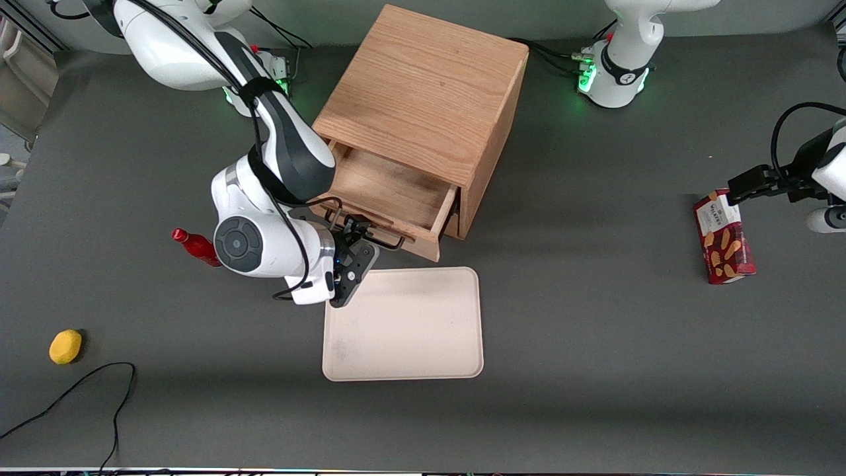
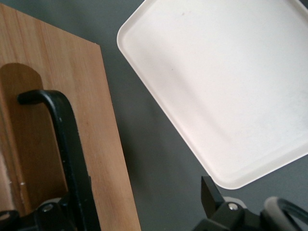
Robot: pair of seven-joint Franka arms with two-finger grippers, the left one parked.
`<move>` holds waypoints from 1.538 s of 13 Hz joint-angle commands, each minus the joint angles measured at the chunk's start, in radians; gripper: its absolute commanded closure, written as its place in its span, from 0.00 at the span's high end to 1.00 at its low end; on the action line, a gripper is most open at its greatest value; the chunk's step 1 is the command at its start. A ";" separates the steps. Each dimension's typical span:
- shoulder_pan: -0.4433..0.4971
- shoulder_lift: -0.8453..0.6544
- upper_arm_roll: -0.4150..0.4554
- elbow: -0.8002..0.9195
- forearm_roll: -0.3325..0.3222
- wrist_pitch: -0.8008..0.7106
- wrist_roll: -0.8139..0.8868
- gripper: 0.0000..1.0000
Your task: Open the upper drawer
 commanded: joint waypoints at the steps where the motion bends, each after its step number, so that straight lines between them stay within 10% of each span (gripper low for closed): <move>1: -0.013 0.052 0.001 0.076 0.003 -0.008 -0.026 1.00; 20: -0.099 0.127 0.001 0.225 0.009 -0.015 -0.058 1.00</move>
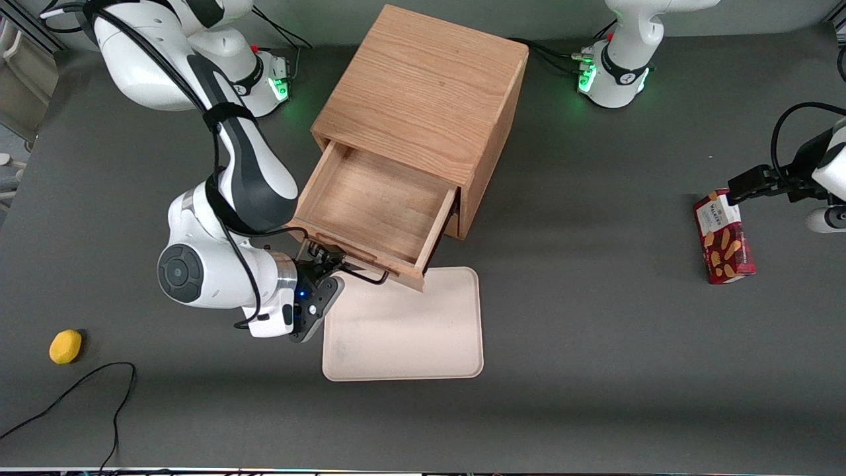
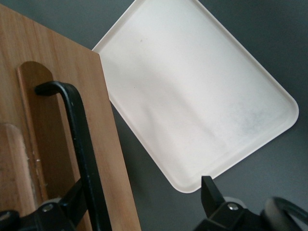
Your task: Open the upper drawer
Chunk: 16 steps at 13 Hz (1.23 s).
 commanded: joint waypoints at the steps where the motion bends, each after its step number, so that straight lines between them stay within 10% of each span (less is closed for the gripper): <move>1: -0.016 0.062 0.002 0.095 0.009 -0.012 -0.022 1.00; 16: -0.053 0.114 0.002 0.155 0.008 0.057 -0.039 1.00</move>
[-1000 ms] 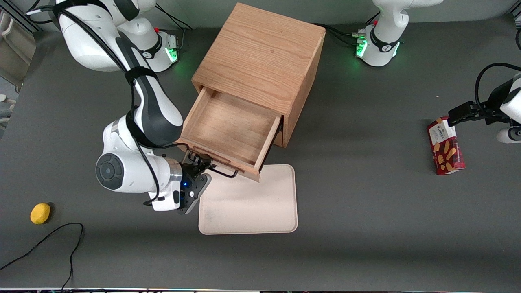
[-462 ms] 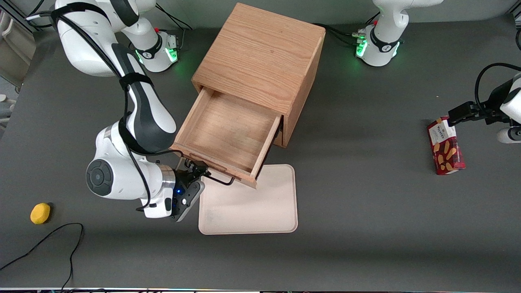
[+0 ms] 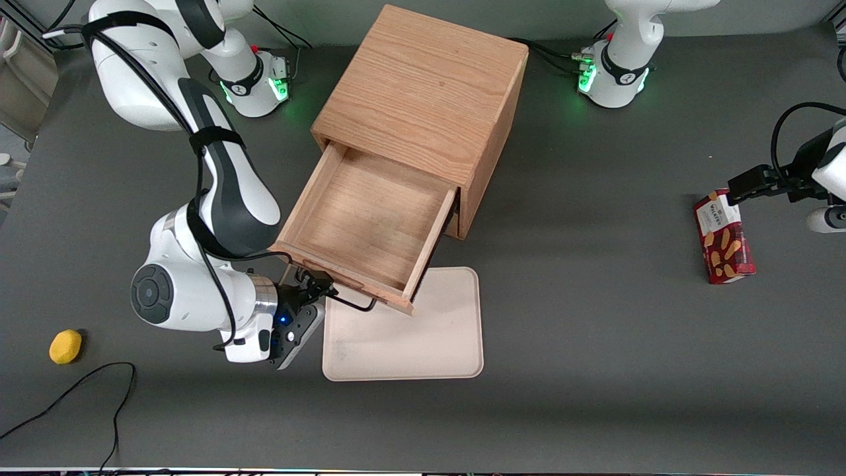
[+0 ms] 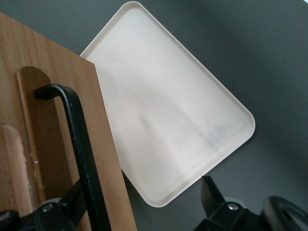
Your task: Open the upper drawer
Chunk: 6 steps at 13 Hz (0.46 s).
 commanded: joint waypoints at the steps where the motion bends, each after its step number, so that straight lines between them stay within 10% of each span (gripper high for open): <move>1: -0.006 0.036 0.003 0.048 0.008 0.022 -0.037 1.00; 6: -0.006 0.056 0.003 0.065 0.008 0.071 -0.040 1.00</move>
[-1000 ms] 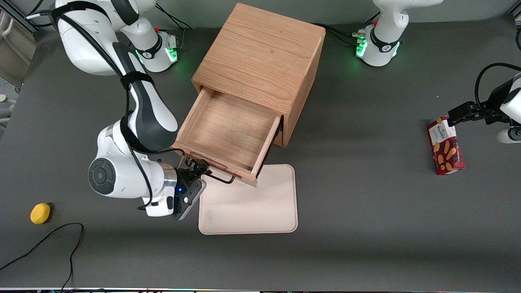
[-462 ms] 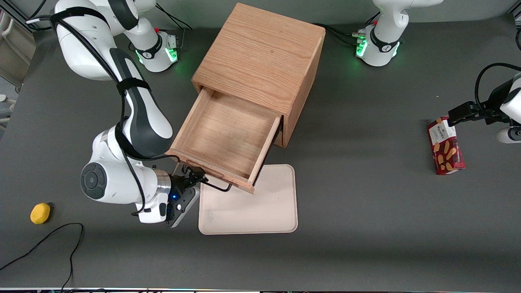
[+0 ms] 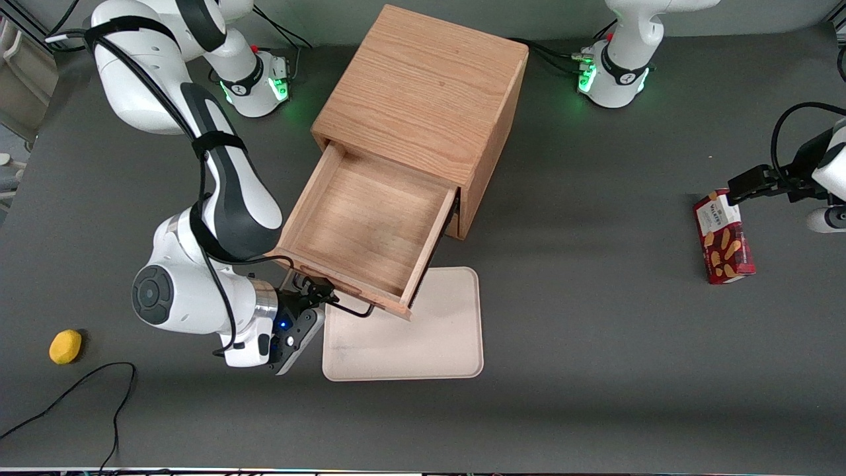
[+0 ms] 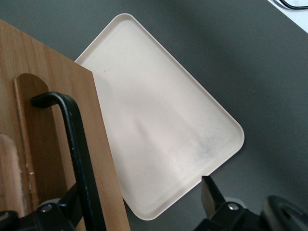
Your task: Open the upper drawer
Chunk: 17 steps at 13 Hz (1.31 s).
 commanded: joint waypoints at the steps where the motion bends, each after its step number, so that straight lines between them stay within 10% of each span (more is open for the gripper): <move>1: -0.005 0.042 0.002 0.065 0.009 0.017 -0.024 1.00; 17: -0.042 0.044 0.013 0.068 0.019 -0.010 -0.005 1.00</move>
